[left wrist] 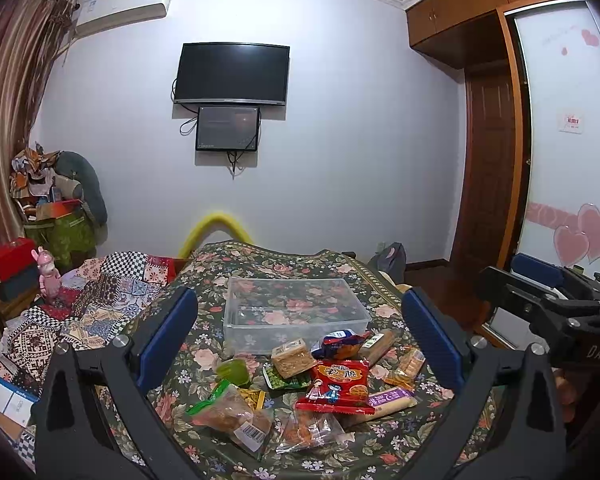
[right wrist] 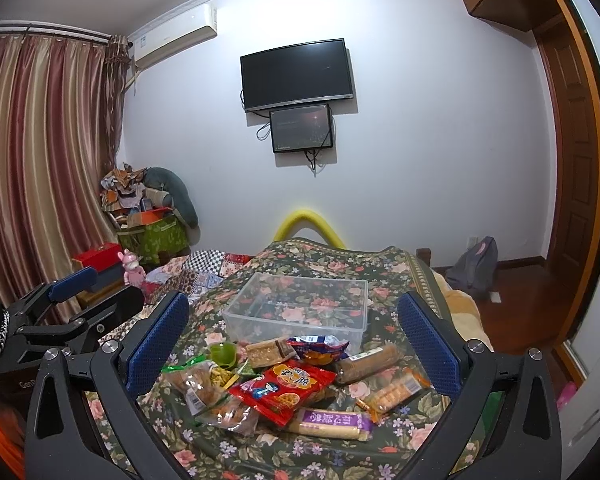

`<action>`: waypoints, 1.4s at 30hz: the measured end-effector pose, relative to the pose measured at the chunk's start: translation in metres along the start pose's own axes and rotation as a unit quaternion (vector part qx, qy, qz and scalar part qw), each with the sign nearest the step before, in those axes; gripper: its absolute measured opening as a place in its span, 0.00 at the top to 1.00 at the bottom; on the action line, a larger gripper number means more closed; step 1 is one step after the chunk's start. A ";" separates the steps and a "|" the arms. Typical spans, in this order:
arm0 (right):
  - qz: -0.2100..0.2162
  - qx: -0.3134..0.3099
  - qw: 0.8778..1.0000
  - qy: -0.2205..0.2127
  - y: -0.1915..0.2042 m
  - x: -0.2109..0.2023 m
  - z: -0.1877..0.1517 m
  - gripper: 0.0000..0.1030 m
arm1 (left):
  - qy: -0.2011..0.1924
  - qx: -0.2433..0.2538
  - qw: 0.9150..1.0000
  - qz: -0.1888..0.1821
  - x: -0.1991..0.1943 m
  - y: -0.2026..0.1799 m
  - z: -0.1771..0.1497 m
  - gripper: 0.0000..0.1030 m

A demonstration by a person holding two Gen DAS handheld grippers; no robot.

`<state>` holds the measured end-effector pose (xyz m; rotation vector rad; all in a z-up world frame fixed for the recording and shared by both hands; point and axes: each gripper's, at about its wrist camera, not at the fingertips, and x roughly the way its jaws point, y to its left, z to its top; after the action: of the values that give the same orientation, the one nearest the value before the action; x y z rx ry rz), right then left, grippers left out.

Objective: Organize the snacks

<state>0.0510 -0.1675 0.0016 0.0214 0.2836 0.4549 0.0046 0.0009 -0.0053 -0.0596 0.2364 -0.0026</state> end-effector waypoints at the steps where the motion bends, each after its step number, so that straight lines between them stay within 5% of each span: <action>1: 0.000 0.000 1.000 0.000 0.000 0.000 0.000 0.00 | 0.000 0.000 1.000 -0.001 0.000 0.000 0.000 0.00; 22: 0.002 0.001 1.000 0.027 -0.003 0.016 -0.013 0.00 | 0.028 0.003 1.000 0.001 0.016 0.008 -0.011 0.01; 32: -0.024 -0.001 0.994 0.107 -0.022 0.051 -0.048 0.08 | 0.122 -0.016 0.992 0.000 0.057 0.038 -0.046 0.23; 42: -0.004 0.019 0.981 0.194 -0.033 0.089 -0.075 0.13 | 0.220 -0.026 0.975 0.015 0.101 0.072 -0.103 0.24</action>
<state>0.1212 -0.1610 -0.0973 -0.0324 0.6763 0.4448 0.0784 0.0659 -0.1336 -0.1071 0.6804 0.0201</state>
